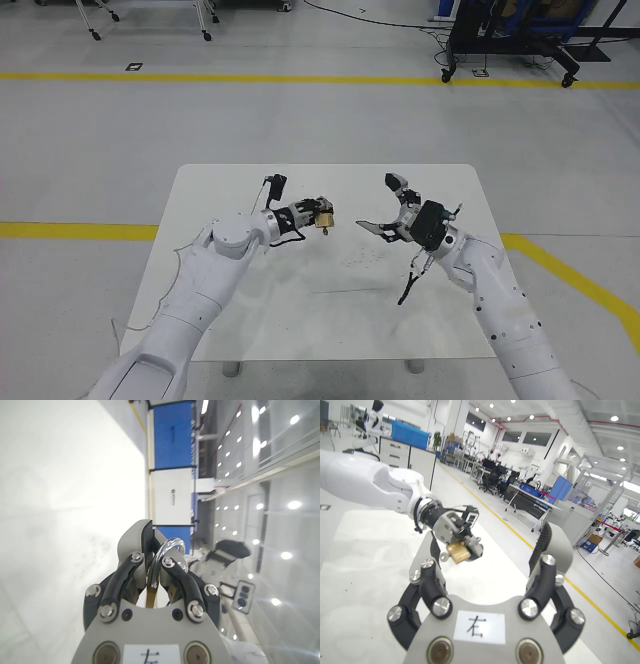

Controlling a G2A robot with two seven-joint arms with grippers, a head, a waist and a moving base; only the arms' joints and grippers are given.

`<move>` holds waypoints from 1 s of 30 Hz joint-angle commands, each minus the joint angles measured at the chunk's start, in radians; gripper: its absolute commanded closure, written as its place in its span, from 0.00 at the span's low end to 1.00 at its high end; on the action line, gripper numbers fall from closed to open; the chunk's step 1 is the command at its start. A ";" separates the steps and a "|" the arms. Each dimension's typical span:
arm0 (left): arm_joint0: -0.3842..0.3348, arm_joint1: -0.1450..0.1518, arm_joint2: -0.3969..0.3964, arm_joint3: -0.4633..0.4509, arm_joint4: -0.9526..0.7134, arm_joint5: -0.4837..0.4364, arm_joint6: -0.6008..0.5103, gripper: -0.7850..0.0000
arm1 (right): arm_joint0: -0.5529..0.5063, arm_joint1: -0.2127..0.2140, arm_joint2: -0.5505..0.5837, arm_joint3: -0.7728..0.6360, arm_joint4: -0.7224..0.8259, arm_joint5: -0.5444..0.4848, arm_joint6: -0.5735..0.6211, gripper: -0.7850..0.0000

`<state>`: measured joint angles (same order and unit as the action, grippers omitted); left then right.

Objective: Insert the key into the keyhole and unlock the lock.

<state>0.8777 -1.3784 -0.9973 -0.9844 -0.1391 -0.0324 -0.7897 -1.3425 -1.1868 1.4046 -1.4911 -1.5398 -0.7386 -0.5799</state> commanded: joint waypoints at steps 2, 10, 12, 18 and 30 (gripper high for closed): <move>-0.016 -0.004 0.051 0.014 0.074 0.048 -0.071 1.00 | -0.076 0.018 0.120 -0.017 0.055 -0.025 -0.069 0.00; -0.049 -0.017 0.154 0.040 0.230 0.111 -0.117 1.00 | -0.165 0.033 0.227 -0.047 0.142 -0.065 -0.106 0.00; -0.056 -0.021 0.180 0.043 0.259 0.127 -0.133 0.39 | -0.165 0.033 0.227 -0.047 0.142 -0.065 -0.106 0.00; -0.051 -0.029 0.200 0.007 0.271 0.147 -0.120 0.00 | -0.165 0.033 0.227 -0.047 0.142 -0.065 -0.106 0.00; 0.128 0.063 -0.037 -0.308 0.307 0.109 -0.075 0.00 | -0.164 0.032 0.224 -0.047 0.151 -0.053 -0.093 0.00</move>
<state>0.9747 -1.3259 -1.0003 -1.2238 0.1584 0.0865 -0.8770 -1.5068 -1.1544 1.6306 -1.5384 -1.3958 -0.8006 -0.6827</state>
